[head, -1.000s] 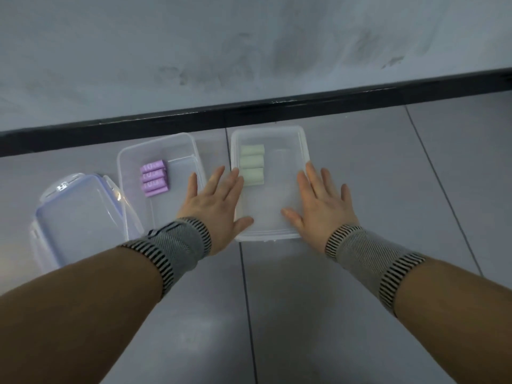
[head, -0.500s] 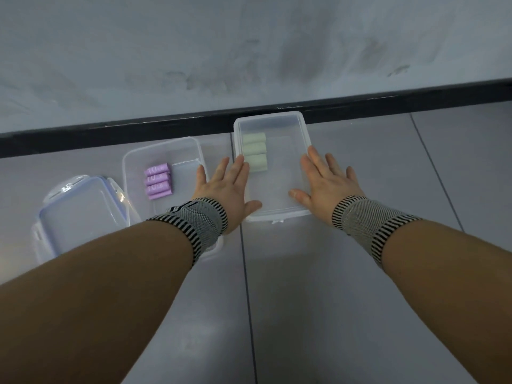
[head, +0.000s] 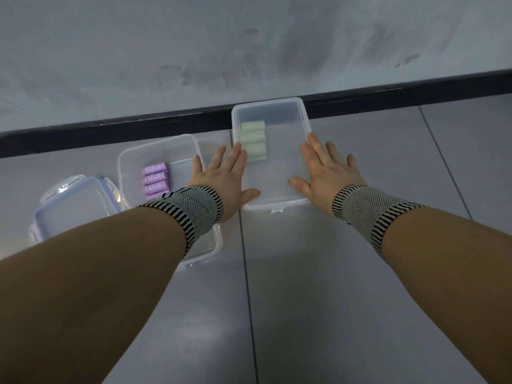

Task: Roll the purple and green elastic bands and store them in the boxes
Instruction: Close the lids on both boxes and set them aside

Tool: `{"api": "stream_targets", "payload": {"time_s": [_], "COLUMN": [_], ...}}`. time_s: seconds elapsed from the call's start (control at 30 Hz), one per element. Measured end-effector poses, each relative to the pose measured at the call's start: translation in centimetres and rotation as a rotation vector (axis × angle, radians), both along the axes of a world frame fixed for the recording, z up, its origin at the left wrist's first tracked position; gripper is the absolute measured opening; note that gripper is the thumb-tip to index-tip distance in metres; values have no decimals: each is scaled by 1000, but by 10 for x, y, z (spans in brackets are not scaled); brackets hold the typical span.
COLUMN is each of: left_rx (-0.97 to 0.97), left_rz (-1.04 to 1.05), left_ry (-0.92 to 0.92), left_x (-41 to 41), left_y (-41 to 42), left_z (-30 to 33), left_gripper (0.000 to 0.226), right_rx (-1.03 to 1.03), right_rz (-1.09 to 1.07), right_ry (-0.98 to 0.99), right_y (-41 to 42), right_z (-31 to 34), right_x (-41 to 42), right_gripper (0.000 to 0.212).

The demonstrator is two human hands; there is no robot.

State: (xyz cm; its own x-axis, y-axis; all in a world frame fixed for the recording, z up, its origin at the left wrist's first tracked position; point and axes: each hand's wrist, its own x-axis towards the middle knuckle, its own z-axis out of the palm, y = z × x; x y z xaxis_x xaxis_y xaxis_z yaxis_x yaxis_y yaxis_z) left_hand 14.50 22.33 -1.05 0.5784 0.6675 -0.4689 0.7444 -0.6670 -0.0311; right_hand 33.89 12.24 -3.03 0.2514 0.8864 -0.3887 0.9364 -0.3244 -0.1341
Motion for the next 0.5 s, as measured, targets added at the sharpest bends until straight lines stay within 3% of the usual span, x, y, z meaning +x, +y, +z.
{"api": "stream_targets", "payload": {"time_s": [0.2, 0.5], "left_rx": [61, 64], "left_rz": [-25, 128], "left_ry": [-91, -300], "left_x": [-5, -41], "left_y": [-3, -25], "left_z": [-5, 1], "left_gripper": [76, 71], "right_rx": [65, 214], "right_rz": [-19, 52], "right_ry": [-25, -1], "right_y": [-4, 3], "right_z": [0, 29], "right_x": [-1, -60], "right_gripper": [75, 74]}}
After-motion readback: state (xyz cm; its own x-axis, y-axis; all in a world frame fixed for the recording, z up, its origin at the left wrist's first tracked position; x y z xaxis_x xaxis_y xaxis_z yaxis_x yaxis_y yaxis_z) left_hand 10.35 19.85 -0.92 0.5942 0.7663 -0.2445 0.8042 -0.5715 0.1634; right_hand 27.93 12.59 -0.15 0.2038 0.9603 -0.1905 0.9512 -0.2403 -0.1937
